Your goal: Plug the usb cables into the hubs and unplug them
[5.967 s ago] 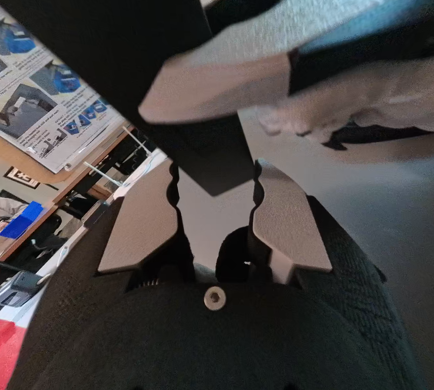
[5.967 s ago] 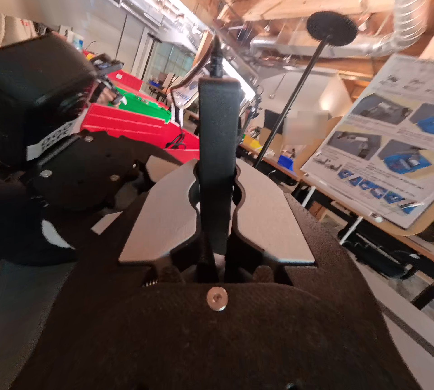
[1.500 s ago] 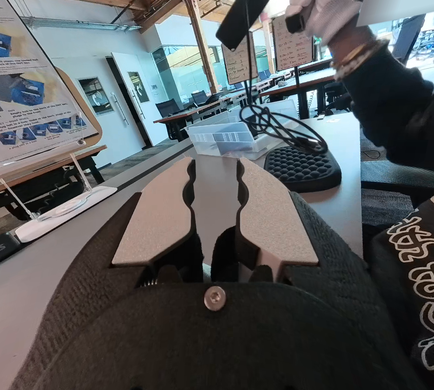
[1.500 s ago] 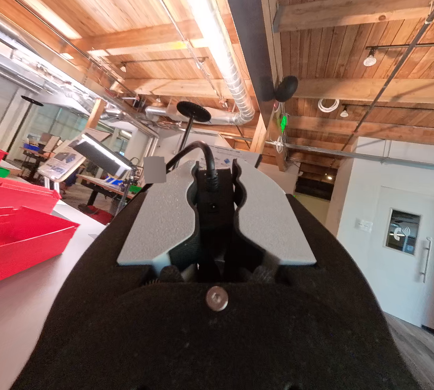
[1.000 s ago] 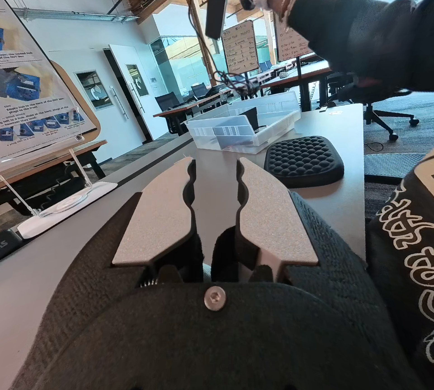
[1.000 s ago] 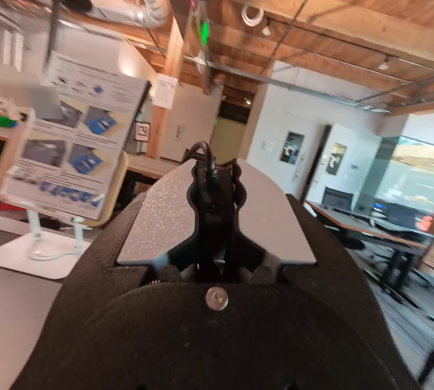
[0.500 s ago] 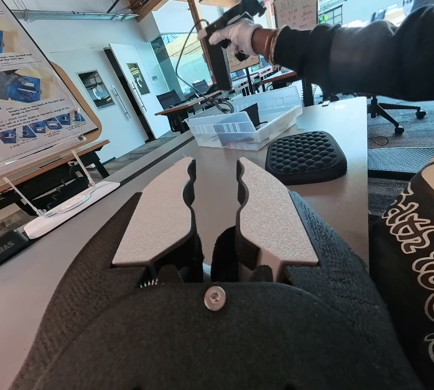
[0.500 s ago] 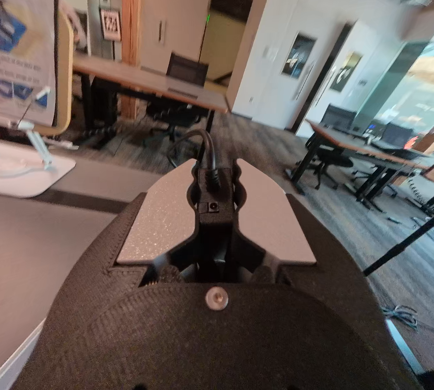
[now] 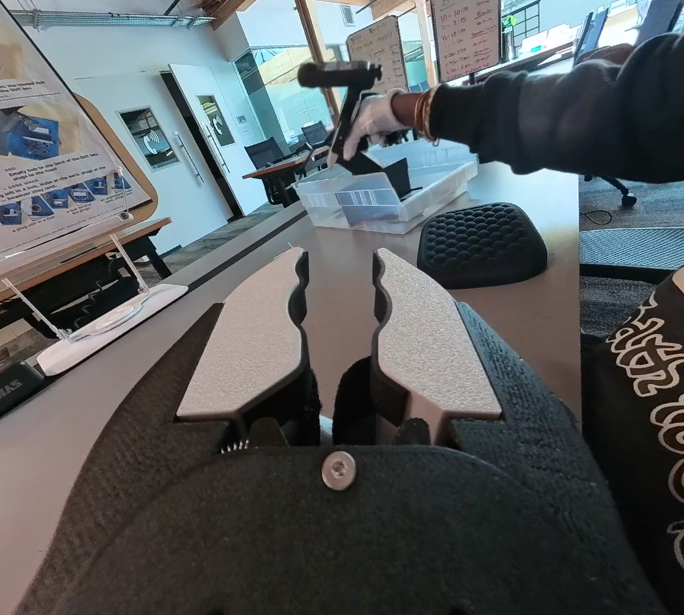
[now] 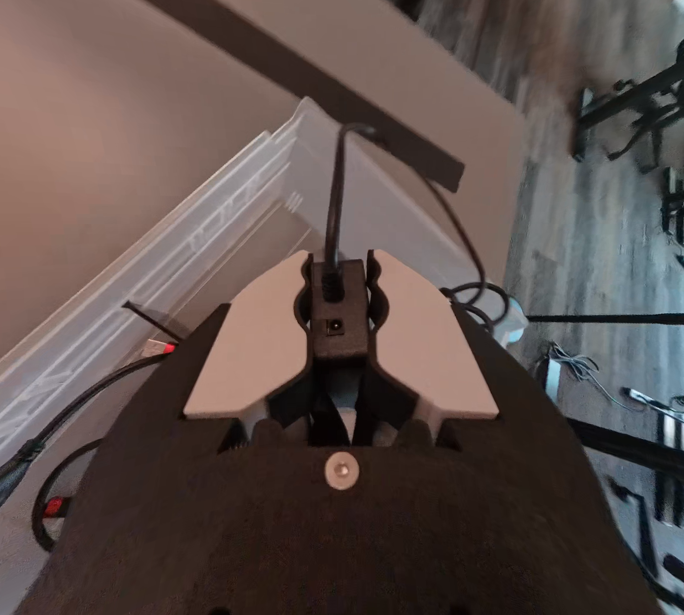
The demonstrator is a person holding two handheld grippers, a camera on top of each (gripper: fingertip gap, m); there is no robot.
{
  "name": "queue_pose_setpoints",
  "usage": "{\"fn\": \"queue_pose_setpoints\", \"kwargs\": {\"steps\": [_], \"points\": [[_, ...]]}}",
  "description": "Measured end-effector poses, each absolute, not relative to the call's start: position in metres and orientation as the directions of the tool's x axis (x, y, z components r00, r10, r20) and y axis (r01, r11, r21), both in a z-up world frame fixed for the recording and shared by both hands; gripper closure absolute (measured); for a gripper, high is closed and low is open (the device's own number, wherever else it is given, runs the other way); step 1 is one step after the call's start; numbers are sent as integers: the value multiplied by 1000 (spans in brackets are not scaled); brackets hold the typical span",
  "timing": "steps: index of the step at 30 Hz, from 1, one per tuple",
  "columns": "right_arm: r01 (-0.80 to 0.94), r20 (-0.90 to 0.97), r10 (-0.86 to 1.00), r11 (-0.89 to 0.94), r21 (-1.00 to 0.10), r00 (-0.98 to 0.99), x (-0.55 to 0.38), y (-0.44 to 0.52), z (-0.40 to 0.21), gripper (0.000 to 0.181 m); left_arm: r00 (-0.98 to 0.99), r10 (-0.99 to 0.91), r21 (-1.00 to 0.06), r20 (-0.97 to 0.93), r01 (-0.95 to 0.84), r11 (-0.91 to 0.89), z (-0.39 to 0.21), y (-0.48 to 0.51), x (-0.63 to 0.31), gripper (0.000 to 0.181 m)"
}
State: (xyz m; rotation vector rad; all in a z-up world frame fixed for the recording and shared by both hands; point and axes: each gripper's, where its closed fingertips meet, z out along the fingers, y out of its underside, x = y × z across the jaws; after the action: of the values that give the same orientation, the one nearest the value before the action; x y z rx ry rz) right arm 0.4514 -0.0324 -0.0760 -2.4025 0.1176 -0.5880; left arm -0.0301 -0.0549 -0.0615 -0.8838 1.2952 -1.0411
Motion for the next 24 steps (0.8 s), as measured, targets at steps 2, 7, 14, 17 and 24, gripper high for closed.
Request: {"fn": "queue_pose_setpoints", "kwargs": {"steps": [2,7,14,17,24], "points": [[74,407,-202,-819,-569,891,451,-25,-89,153,-18,-947,-943,-320,107,316,-61,-55,-30,149],[-57,169,-170,-849,-526,971,424,-7,-119,137,-21,-946,-941,-325,111,321,-61,-56,-31,149],[-109,77,-225,-710,-695,971,424,-12,-79,102,-20,-946,-941,-322,113,318,-60,-56,-30,149],[-84,51,-196,-623,-777,979,412,-21,-46,97,-14,-949,-943,-316,116,313,-58,-56,-32,148],[132,115,66,-550,-824,991,312,-98,-28,103,173,-915,-931,-363,-31,364,-36,-4,-80,141]]}}
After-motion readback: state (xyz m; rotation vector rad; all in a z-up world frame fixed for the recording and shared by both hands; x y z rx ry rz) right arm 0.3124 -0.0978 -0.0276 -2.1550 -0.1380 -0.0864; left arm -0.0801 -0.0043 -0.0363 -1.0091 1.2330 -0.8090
